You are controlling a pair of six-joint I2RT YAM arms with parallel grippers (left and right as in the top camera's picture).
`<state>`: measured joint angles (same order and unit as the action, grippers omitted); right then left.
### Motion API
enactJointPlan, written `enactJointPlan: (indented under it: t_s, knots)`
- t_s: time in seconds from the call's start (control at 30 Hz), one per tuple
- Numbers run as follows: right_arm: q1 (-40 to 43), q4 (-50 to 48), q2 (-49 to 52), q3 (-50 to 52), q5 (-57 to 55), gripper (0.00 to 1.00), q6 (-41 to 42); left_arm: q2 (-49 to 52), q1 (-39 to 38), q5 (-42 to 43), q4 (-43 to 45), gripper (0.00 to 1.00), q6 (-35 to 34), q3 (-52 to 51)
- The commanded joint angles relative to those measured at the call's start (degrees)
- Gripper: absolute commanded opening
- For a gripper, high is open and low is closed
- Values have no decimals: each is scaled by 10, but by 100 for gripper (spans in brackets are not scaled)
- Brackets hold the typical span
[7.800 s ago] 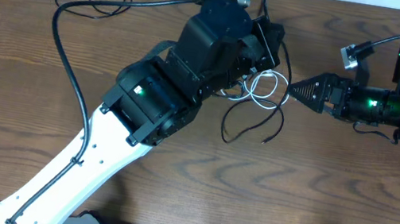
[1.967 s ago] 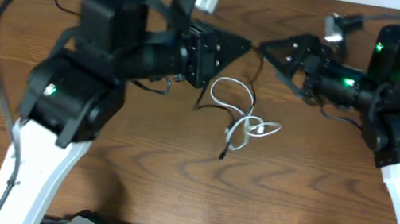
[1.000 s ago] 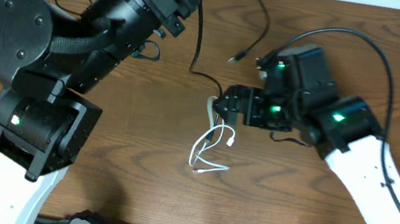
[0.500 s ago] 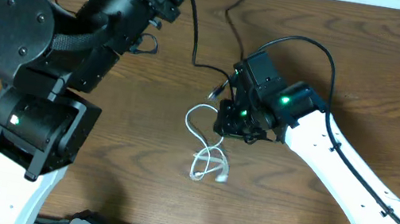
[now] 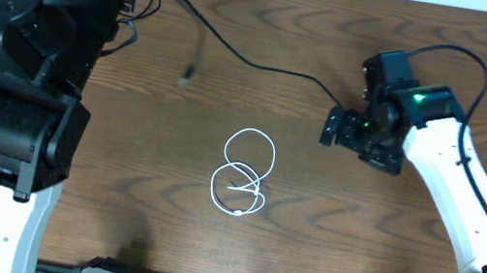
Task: Untangle cables
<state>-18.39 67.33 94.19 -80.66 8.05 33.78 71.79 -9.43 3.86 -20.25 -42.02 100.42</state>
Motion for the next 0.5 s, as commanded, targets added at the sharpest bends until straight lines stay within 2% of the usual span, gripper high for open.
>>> enactJointPlan:
  t_s: [0.0,0.27,0.37,0.43,0.47]
  knots:
    - [12,4,2,1,3,99,-24,23,16,-9,-20,7,61,7]
    - [3,9,2,1,-30,99,-28,84,42,-9,-27,7,64,7]
    - [5,10,2,1,-46,99,-11,95,64,19,-31,7,64,7]
    - [5,-13,2,1,50,99,-63,95,71,40,-31,7,64,7]
    - [5,-34,2,1,135,99,-149,95,72,46,-31,7,64,7]
